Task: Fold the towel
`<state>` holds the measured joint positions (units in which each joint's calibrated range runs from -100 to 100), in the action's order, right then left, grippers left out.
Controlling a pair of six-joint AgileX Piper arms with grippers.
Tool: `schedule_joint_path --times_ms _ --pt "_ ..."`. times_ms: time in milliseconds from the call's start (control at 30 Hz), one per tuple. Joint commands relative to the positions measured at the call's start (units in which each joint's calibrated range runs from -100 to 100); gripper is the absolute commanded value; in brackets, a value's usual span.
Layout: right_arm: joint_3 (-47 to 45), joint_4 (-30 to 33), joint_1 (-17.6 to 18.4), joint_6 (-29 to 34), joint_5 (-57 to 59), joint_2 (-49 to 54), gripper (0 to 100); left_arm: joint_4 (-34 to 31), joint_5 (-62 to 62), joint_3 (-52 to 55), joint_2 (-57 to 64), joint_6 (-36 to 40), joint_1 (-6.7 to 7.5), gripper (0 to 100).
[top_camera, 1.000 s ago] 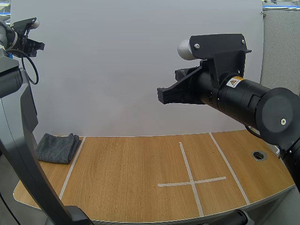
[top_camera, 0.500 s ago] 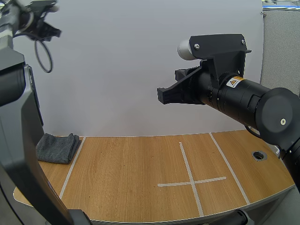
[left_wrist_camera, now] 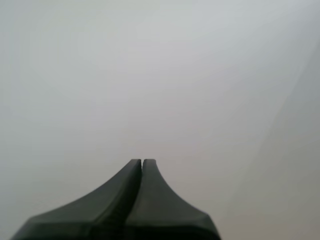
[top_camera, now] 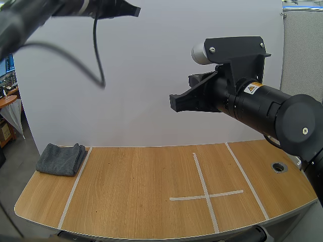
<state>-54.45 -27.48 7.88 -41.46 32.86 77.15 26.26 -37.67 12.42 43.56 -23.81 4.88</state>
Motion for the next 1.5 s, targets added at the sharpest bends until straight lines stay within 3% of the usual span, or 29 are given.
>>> schedule_joint_path --times_ms 0,467,933,1467 --pt "-0.04 -0.04 0.06 0.37 -0.48 0.47 0 0.05 15.68 16.24 9.79 0.65 0.03 2" --pt "-0.04 -0.04 0.06 0.37 -0.48 0.47 0 1.83 35.52 55.18 32.16 0.99 -5.02 2" --pt "-0.04 -0.04 0.06 0.37 -0.48 0.47 0 1.83 42.19 75.18 55.94 0.99 -5.11 2" --pt "-0.04 -0.04 0.06 0.37 -0.48 0.47 0 3.02 46.01 81.99 56.44 0.99 -5.11 2"
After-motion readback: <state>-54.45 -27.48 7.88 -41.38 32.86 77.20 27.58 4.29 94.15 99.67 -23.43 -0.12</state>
